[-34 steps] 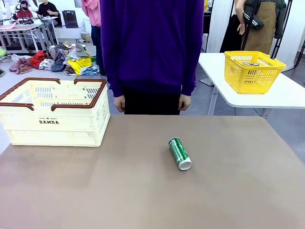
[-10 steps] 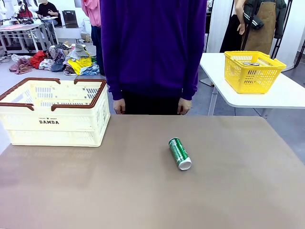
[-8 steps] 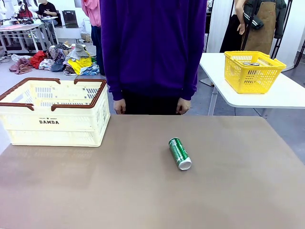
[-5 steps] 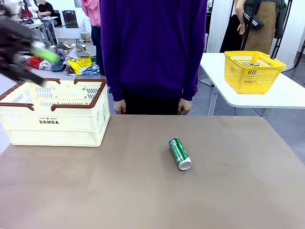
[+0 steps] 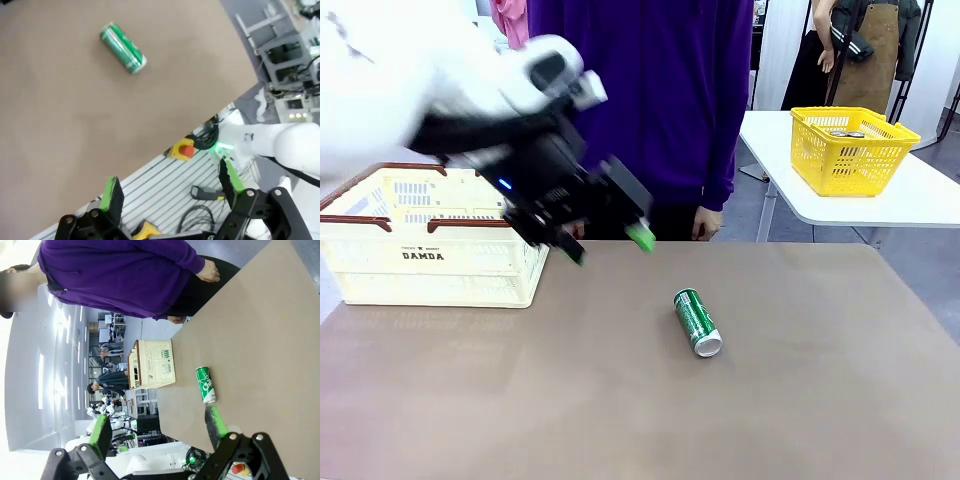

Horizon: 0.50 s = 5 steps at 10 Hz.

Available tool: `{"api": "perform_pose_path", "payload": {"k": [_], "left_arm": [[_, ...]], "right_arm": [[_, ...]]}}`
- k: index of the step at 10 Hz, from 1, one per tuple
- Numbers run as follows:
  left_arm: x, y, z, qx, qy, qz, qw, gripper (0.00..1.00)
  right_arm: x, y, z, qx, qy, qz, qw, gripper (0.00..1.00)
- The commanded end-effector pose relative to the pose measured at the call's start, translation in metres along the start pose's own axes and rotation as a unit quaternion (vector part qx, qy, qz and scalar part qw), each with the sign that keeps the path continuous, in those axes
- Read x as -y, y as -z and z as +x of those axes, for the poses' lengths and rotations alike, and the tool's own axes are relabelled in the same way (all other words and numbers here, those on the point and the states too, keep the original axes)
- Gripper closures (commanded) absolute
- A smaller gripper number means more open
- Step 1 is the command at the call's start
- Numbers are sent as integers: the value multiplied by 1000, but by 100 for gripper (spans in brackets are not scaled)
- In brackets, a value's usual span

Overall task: Place the drinks into the Shopping basket.
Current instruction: Pick up one drink and place it into the Shopping basket.

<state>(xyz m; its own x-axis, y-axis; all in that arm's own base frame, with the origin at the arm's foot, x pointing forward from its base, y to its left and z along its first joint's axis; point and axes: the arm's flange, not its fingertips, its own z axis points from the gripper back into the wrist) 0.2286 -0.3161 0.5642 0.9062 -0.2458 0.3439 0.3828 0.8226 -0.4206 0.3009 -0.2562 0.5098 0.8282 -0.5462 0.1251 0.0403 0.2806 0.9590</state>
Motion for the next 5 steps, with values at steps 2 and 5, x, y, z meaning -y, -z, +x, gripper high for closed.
{"api": "perform_pose_path", "payload": {"k": [2,5], "left_arm": [[0,0,0,0,0,0,1000,0],[0,0,0,0,0,0,1000,0]], "right_arm": [[-1,-1,1,2,-11,9,1000,0],[-1,-1,1,2,-11,9,1000,0]]}}
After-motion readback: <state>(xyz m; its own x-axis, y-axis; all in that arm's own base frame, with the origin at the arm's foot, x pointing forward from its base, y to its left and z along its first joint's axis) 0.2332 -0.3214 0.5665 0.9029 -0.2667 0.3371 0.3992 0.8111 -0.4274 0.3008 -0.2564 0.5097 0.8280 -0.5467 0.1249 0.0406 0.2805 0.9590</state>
